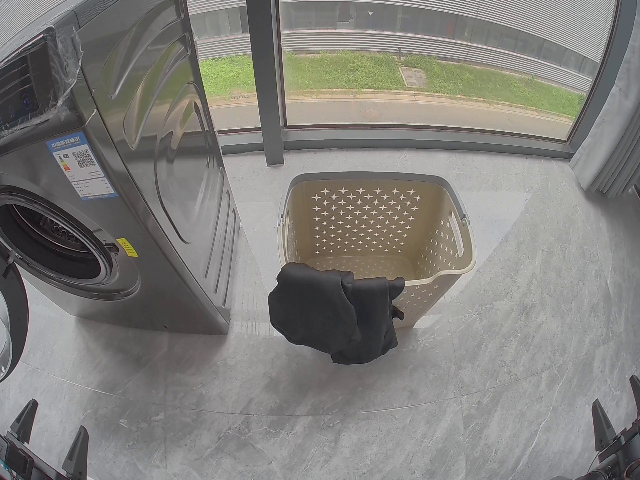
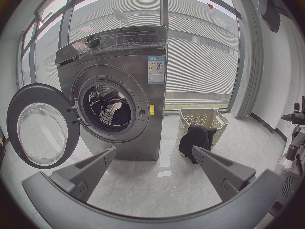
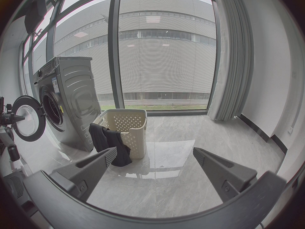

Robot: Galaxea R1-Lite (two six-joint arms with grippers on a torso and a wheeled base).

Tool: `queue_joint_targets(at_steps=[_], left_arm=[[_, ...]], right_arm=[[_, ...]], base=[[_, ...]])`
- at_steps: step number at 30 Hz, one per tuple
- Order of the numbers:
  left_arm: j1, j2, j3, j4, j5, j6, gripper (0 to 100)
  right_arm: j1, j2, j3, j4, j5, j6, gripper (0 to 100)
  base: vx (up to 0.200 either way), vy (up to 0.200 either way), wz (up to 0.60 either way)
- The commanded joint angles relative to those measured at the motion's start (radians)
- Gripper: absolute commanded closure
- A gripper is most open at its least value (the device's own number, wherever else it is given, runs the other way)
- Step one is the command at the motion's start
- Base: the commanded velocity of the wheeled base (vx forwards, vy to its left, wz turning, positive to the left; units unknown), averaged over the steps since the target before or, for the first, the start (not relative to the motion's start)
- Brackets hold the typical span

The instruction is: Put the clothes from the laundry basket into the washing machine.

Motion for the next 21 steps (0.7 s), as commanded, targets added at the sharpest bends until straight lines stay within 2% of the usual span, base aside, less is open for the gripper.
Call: queue_joint_targets(at_steps=[1,5,8,20,21], left_arm=[[0.0,-0.009,0.015,0.0,0.0,0.001,0],[0.0,-0.009,0.015,0.0,0.0,-0.001,0],[0.0,-0.009,0.015,0.0,0.0,-0.001,0],[0.0,-0.009,0.015,0.0,0.002,-0.006,0],[0.0,-0.007,0.015,0.0,0.002,-0.006,0]], right_arm=[[0.0,-0.01,0.018,0.0,0.001,-0.003,0],[-0.001,-0.01,0.018,0.0,0.0,0.002,0],[-0.001,-0.01,0.018,0.0,0.001,-0.018,0],[0.0,-0.015,0.018,-0.012,0.013,-0.036,0],[0.0,-0.01,-0.021,-0.036,0.018,-0.039,0]], base=[[0.2,0.0,0.0],[0.2,0.0,0.0],[0.2,0.0,0.0],[0.0,0.0,0.0],[0.0,0.0,0.0]])
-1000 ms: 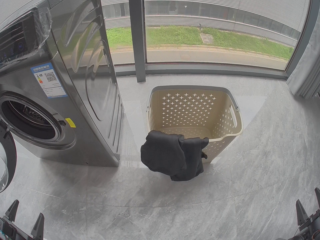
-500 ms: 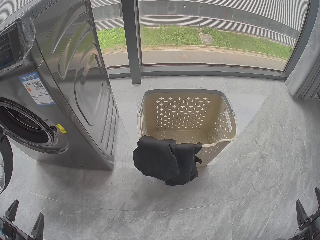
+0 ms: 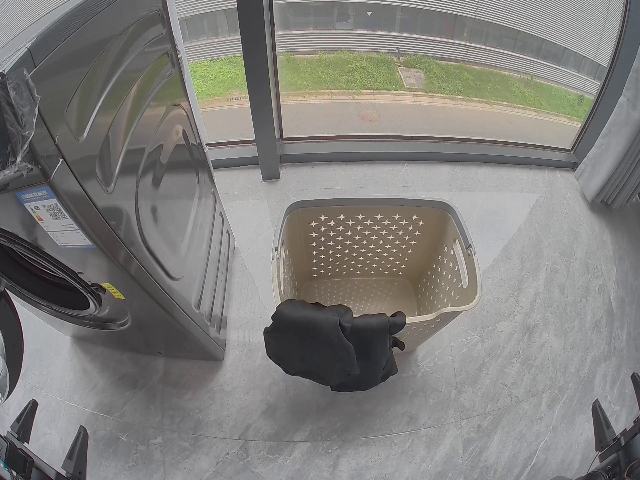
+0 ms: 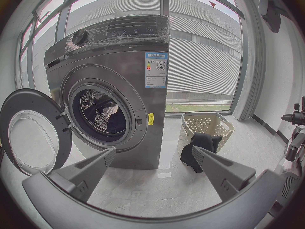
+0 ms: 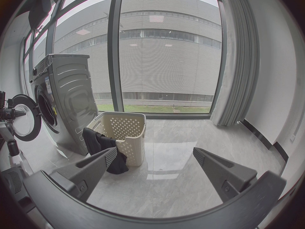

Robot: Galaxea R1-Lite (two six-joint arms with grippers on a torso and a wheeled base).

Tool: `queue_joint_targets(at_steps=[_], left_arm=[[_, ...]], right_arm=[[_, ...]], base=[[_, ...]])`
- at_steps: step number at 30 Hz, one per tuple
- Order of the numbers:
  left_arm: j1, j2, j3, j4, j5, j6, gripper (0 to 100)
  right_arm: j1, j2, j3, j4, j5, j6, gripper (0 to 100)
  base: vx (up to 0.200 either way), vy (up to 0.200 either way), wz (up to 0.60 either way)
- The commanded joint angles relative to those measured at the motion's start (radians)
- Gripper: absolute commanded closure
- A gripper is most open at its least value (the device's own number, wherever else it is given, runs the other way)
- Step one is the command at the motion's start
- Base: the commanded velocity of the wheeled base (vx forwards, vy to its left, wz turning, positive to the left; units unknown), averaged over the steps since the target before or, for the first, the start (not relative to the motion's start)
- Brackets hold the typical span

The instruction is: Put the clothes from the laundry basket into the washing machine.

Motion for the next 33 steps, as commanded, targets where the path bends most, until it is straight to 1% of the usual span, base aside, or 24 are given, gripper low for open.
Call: queue_joint_targets(at_steps=[1,3,4,7,8,9,11,13,14,15,16,17,18,19,21,22,23,24,25,26,27,28,30,33], left_arm=[[0.0,-0.009,0.015,0.0,0.001,-0.001,0],[0.0,-0.009,0.015,0.0,0.001,-0.001,0],[0.0,-0.009,0.015,0.0,0.001,0.001,0],[0.0,-0.009,0.015,0.0,0.001,0.001,0],[0.0,-0.009,0.015,0.0,0.001,0.001,0],[0.0,-0.009,0.015,0.0,-0.001,0.001,0],[0.0,-0.009,0.015,0.0,-0.001,0.002,0],[0.0,-0.009,0.015,0.0,0.001,0.001,0],[0.0,-0.009,0.015,0.0,0.001,-0.001,0],[0.0,-0.009,0.015,0.0,-0.001,0.001,0],[0.0,-0.009,0.015,0.0,-0.001,0.001,0],[0.0,-0.009,0.015,0.0,0.001,0.001,0],[0.0,-0.009,0.015,0.0,0.001,-0.001,0],[0.0,-0.007,0.015,0.0,0.001,-0.001,0],[0.0,-0.009,0.015,0.0,0.001,0.001,0],[0.0,-0.009,0.015,0.0,0.001,0.001,0],[0.0,-0.009,0.015,0.0,-0.001,0.001,0],[0.0,-0.007,0.015,0.0,0.001,0.001,0],[0.0,-0.007,0.015,0.0,0.001,0.001,0],[0.0,-0.009,0.015,0.0,0.001,0.001,0],[0.0,-0.009,0.015,0.0,0.001,0.001,0],[0.0,-0.009,0.015,0.0,0.001,-0.001,0],[0.0,-0.009,0.015,0.0,0.001,-0.001,0],[0.0,-0.009,0.015,0.0,0.001,-0.001,0]], right_arm=[[0.0,-0.001,-0.071,-0.042,0.004,0.0,0],[0.006,0.091,-0.222,-0.056,0.0,0.011,0],[0.016,0.157,-0.262,-0.056,0.0,0.018,0],[0.053,0.289,-0.258,-0.053,0.004,0.068,0],[0.076,0.354,-0.235,-0.049,0.014,0.098,0],[0.102,0.452,-0.209,-0.057,0.023,0.117,0],[0.132,0.585,-0.202,-0.066,0.034,0.129,0],[0.153,0.67,-0.202,-0.079,0.043,0.132,0],[0.181,0.775,-0.202,-0.112,0.044,0.132,0],[0.199,0.831,-0.203,-0.143,0.044,0.134,0],[0.202,0.84,-0.203,-0.149,0.044,0.134,0],[0.231,0.909,-0.203,-0.201,0.044,0.137,0],[0.279,1.004,-0.208,-0.283,0.041,0.158,0],[0.303,1.056,-0.212,-0.329,0.035,0.181,0],[0.349,1.173,-0.239,-0.422,0.023,0.245,0],[0.349,1.173,-0.239,-0.422,0.023,0.245,0],[0.394,1.274,-0.271,-0.479,-0.008,0.301,0],[0.405,1.295,-0.28,-0.49,-0.02,0.311,0],[0.405,1.295,-0.28,-0.49,-0.02,0.311,0],[0.44,1.374,-0.321,-0.497,-0.051,0.338,0],[0.44,1.374,-0.321,-0.497,-0.051,0.338,0],[0.466,1.432,-0.354,-0.499,-0.057,0.348,0],[0.497,1.487,-0.384,-0.504,-0.06,0.361,0],[0.524,1.558,-0.433,-0.504,-0.062,0.387,0]], base=[[0.0,0.0,0.0],[0.0,0.0,0.0],[0.0,0.0,0.0],[0.0,0.0,0.0],[0.0,0.0,0.0],[0.0,0.0,0.0],[0.0,0.0,0.0],[0.0,0.0,0.0],[0.0,0.0,0.0],[-0.2,0.0,0.0],[-0.2,0.0,0.0],[-0.2,0.0,0.0],[0.0,0.0,0.0],[0.0,0.0,0.0],[0.0,0.0,0.0],[0.0,0.0,0.0],[0.0,0.0,0.0],[0.0,0.0,0.0],[0.0,0.0,0.0],[0.0,0.0,0.0],[0.0,0.0,0.0],[0.0,0.0,0.0],[0.0,0.0,0.0],[0.0,0.0,0.0]])
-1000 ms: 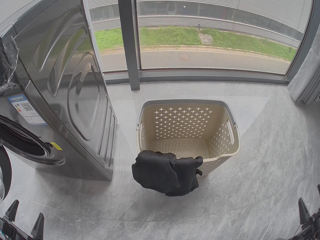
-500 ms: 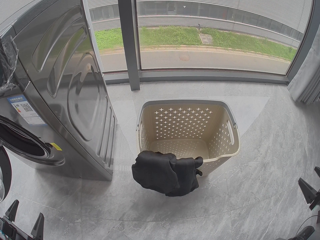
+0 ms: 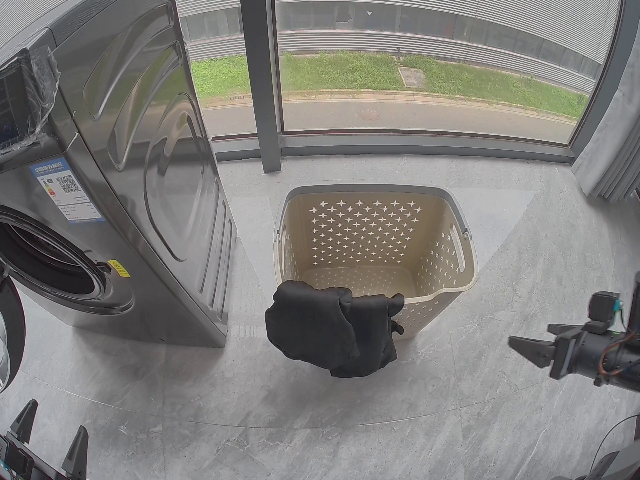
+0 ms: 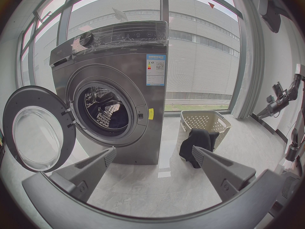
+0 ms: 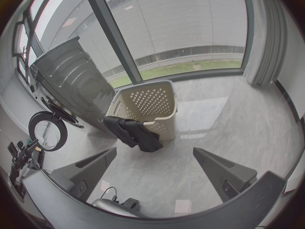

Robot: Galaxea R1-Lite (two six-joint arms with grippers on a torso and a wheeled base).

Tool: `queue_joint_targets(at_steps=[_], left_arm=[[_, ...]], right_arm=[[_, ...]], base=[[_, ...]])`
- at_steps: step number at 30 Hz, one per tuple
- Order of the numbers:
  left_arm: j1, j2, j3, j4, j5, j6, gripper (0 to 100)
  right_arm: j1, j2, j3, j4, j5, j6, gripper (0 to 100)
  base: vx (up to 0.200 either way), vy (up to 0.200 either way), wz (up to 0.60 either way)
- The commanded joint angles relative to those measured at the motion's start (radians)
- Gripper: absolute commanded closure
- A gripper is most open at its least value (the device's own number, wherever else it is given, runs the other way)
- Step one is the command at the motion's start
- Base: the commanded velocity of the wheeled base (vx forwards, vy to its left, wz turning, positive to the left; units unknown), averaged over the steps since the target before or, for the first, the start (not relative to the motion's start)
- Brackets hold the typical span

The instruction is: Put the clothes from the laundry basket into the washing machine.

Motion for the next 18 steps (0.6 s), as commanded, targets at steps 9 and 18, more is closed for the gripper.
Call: queue_joint_targets(at_steps=[9,18], left_arm=[[0.0,-0.009,0.015,0.0,0.0,-0.001,0],[0.0,-0.009,0.015,0.0,0.0,-0.001,0]], right_arm=[[0.203,0.581,-0.29,-0.093,-0.084,0.145,0],[0.197,0.734,-0.347,-0.213,-0.089,0.137,0]], base=[[0.0,0.0,0.0],[0.0,0.0,0.0]])
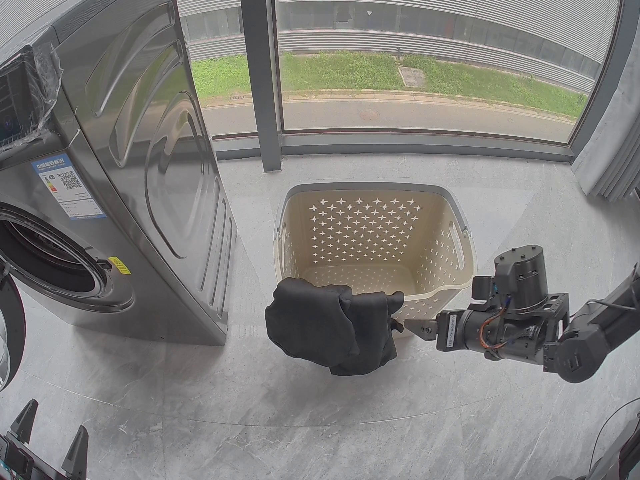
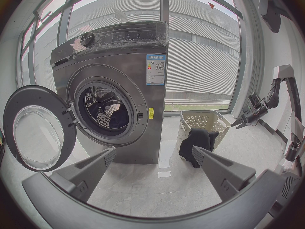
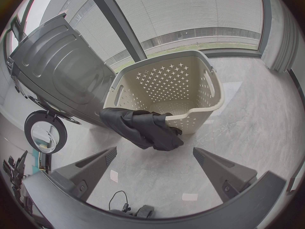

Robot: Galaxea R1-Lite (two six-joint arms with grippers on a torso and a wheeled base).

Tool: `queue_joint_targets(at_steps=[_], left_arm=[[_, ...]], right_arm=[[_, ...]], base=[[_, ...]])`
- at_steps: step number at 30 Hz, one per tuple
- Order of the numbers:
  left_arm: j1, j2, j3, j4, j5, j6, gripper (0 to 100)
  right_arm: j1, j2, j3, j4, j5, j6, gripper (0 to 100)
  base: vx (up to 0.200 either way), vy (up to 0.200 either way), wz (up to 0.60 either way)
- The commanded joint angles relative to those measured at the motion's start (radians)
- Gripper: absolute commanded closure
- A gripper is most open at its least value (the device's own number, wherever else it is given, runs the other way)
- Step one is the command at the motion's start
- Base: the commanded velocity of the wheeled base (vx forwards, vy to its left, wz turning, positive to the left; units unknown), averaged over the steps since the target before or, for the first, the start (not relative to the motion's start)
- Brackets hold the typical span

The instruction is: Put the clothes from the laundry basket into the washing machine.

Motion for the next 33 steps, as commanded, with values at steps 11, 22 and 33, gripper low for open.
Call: queue_joint_targets(at_steps=[11,22,33], left_arm=[[0.0,-0.009,0.015,0.0,0.0,0.0,0],[0.0,-0.007,0.015,0.0,0.002,-0.003,0],[0.0,-0.009,0.015,0.0,0.002,-0.003,0]], right_arm=[[0.006,0.165,-0.051,-0.055,-0.003,-0.003,0],[-0.001,0.353,-0.134,-0.183,-0.041,-0.011,0],[-0.009,0.458,-0.243,-0.196,-0.041,-0.029,0]], base=[[0.0,0.0,0.0],[0.0,0.0,0.0],[0.0,0.0,0.0]])
